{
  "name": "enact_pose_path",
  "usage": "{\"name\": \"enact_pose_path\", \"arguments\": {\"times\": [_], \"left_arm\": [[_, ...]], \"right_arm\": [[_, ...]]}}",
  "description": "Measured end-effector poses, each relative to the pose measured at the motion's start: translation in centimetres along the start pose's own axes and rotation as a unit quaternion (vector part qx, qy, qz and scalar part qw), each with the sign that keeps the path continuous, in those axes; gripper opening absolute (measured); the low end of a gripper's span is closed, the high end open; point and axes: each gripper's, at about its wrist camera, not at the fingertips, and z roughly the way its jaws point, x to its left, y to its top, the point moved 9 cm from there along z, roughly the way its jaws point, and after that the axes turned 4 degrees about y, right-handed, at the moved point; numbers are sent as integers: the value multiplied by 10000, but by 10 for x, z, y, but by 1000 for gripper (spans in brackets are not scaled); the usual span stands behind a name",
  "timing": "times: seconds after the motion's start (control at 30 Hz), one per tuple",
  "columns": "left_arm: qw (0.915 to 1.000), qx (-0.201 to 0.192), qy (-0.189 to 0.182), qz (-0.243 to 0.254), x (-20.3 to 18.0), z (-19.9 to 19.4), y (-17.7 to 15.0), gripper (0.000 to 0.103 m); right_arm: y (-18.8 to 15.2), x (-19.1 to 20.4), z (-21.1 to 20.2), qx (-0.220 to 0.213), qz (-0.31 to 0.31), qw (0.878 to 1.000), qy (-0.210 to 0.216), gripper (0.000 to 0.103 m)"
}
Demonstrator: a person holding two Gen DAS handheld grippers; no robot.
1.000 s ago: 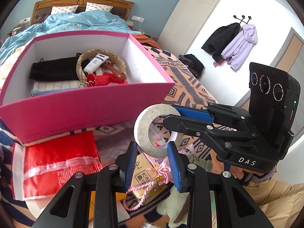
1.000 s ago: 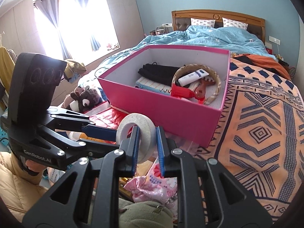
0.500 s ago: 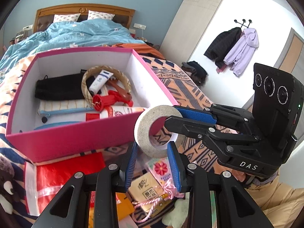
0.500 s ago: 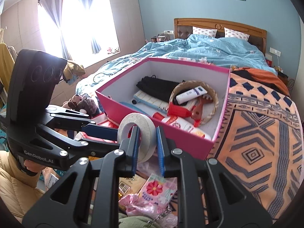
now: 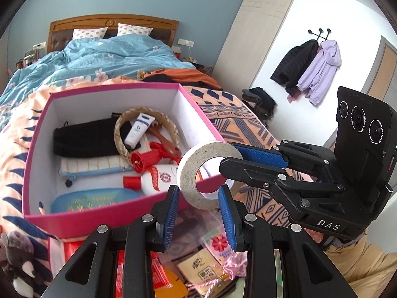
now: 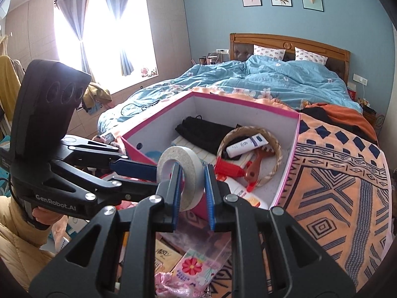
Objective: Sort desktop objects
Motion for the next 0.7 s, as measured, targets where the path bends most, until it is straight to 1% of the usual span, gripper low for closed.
{"name": "enact_pose_path", "arguments": {"times": [0.63,0.7], "left_arm": [[9996,-111,276,23,13,15,37,33],[9995,-98,284,23,13,17,41,33]], "right_arm": [[23,-21,9,-126,51,9999,-13,20],[26,-24,10,-135,58,9999,-38,18]]}}
